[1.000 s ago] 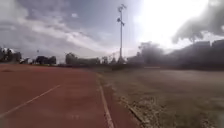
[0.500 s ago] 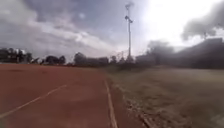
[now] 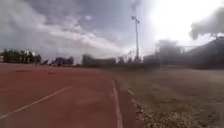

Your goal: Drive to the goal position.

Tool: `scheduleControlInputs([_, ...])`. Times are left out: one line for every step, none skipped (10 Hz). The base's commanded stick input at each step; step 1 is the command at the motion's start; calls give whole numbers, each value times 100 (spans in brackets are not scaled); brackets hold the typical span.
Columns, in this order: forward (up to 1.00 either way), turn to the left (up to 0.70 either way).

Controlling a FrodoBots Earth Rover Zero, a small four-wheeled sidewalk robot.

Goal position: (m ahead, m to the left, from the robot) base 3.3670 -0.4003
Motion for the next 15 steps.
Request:
scheduleControlInputs([70, 0])
scheduleControlInputs([70, 0])
scheduleControlInputs([70, 0])
scheduleControlInputs([70, 0])
scheduleControlInputs([70, 0])
scheduleControlInputs([70, 0])
scheduleControlInputs([70, 0])
scheduleControlInputs([70, 0])
scheduleControlInputs([70, 0])
scheduleControlInputs([70, 0])
scheduleControlInputs([70, 0])
scheduleControlInputs([70, 0])
scheduleControlInputs([70, 0])
scheduleControlInputs([70, 0])
scheduleControlInputs([70, 0])
